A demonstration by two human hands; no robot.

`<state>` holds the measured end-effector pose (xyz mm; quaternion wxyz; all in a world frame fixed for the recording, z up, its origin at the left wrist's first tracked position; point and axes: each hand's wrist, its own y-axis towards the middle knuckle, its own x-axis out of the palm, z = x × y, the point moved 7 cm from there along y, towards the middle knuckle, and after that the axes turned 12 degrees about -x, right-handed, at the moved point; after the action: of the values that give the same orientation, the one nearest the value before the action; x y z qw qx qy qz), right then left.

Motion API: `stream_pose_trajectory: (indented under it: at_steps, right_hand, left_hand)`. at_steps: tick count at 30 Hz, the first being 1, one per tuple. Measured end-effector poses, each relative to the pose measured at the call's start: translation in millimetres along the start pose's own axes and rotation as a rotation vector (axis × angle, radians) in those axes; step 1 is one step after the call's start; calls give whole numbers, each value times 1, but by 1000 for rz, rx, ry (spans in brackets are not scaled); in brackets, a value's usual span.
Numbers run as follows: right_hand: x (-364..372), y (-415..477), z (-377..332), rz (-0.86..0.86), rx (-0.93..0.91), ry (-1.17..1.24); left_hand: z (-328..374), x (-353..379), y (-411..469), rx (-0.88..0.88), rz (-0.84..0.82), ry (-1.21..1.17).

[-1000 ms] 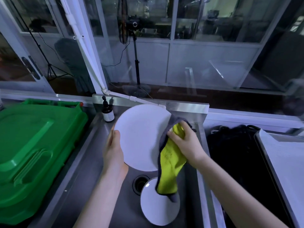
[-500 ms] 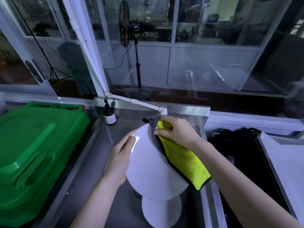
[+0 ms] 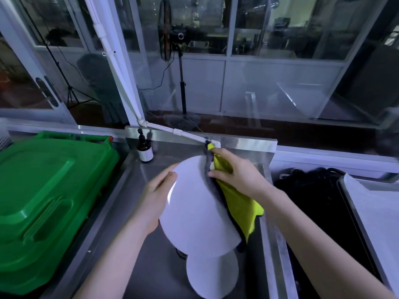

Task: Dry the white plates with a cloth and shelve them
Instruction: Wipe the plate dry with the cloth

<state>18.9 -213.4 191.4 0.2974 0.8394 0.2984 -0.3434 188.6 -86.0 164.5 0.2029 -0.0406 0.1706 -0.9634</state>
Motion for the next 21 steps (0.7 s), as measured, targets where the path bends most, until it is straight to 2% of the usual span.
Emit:
stream_pose_trajectory:
  at_steps: [3, 7, 9, 12, 14, 18, 21]
  right_hand:
    - [-2, 16, -7, -58, -10, -70]
    - [-5, 5, -2, 114, 1, -40]
    - [-2, -11, 11, 138, 71, -4]
    - [7, -45, 32, 226, 218, 211]
    - [14, -59, 32, 275, 223, 317]
    - [3, -49, 28, 296, 203, 272]
    - [-14, -22, 10, 228, 133, 160]
  left_hand:
    - [7, 8, 0, 61, -18, 63]
    - [1, 11, 1, 91, -17, 60]
    - [-7, 6, 1, 81, -1, 29]
    - [-15, -6, -1, 42, 112, -82]
    - [-20, -9, -1, 1, 167, -123]
    - [-18, -4, 3, -13, 67, -111]
    - [-2, 0, 12, 38, -75, 41]
